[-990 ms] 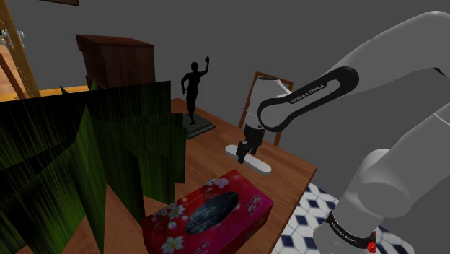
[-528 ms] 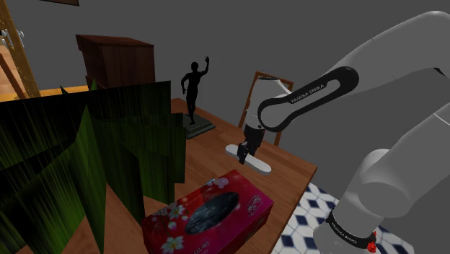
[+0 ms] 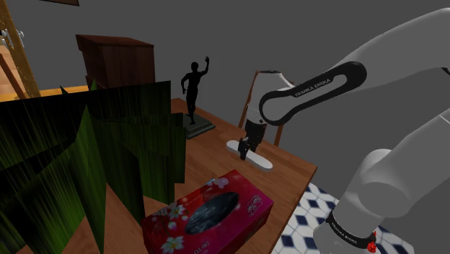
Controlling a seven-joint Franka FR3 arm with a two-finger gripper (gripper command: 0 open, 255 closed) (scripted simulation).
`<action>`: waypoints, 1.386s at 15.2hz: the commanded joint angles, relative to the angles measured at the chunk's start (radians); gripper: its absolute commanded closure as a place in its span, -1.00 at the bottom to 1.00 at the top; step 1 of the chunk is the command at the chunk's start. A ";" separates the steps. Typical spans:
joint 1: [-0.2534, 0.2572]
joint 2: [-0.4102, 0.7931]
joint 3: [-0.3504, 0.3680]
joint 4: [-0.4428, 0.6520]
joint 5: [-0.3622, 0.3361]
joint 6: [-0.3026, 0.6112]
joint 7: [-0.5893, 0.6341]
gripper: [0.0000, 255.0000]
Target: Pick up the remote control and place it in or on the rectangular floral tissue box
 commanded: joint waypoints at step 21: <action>-0.002 -0.145 -0.016 0.190 -0.006 -0.336 0.001 1.00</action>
